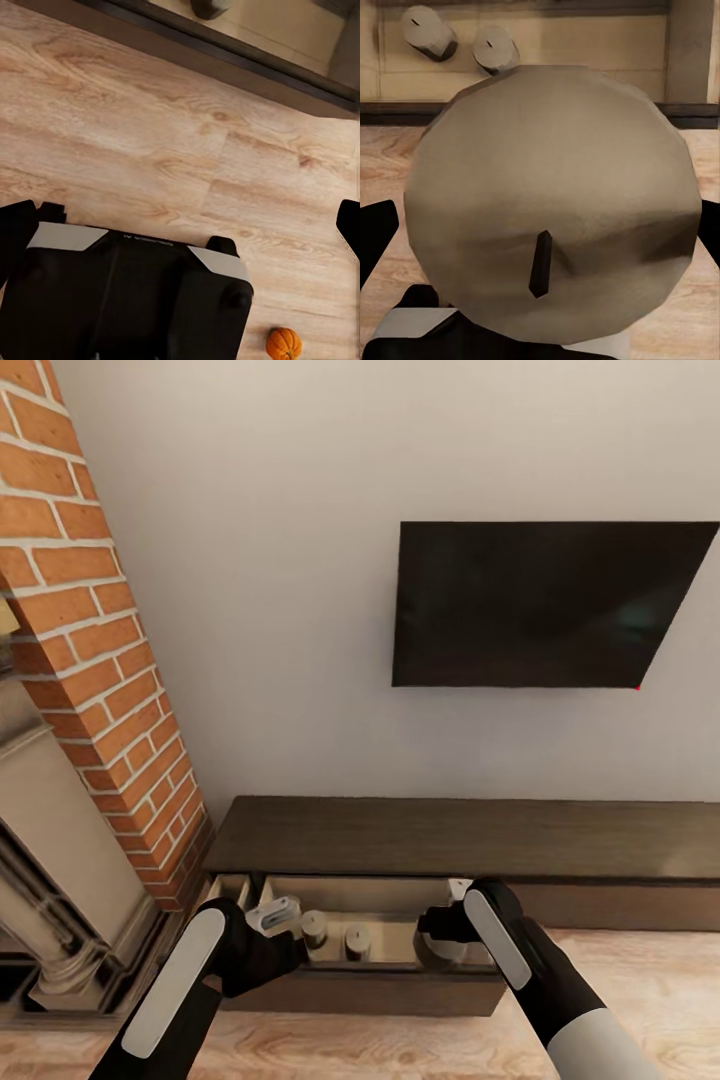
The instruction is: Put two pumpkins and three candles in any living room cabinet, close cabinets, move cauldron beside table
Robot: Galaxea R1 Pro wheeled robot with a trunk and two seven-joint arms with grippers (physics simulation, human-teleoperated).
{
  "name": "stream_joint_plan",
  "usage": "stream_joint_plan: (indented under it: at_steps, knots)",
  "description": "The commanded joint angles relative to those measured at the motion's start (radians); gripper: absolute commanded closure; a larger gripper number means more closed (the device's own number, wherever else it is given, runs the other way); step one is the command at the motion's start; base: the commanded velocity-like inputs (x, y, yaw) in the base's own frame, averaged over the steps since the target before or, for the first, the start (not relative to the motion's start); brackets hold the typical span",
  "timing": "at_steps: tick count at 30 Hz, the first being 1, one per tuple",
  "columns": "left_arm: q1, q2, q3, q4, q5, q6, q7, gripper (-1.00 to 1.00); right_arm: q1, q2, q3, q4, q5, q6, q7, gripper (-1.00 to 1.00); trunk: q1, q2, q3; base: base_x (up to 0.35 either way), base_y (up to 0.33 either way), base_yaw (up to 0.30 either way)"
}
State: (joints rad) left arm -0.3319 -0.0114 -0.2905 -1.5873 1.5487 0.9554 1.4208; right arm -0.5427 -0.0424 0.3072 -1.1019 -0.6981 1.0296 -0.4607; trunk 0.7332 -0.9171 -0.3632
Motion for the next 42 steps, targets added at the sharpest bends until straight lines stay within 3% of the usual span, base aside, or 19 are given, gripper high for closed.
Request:
stream_joint_plan:
  at_steps: [1,23,37,42]
  knots:
    - [-0.001,-0.001,-0.002,0.0,0.008,0.009,0.01,-1.0,-0.001,-0.002,0.003,-0.001,-0.009,0.001,-0.009,1.0,0.001,-0.001,-0.001,0.223,-0.173,0.041]
    - [-0.001,-0.001,-0.006,0.004,0.008,0.008,0.009,-1.0,-0.001,-0.001,0.004,-0.001,-0.008,0.001,-0.001,1.0,0.001,-0.001,-0.001,0.252,-0.04,0.003]
    - [-0.001,-0.003,-0.006,0.004,0.009,0.008,0.006,-1.0,-0.001,0.0,0.004,0.003,-0.006,-0.023,-0.001,1.0,0.001,-0.001,-0.001,0.029,0.003,0.071]
    - [-0.001,-0.025,-0.004,0.005,0.01,0.008,0.006,-1.0,-0.001,0.0,0.006,0.003,-0.005,-0.038,0.0,1.0,0.001,-0.001,-0.001,0.0,0.0,0.004]
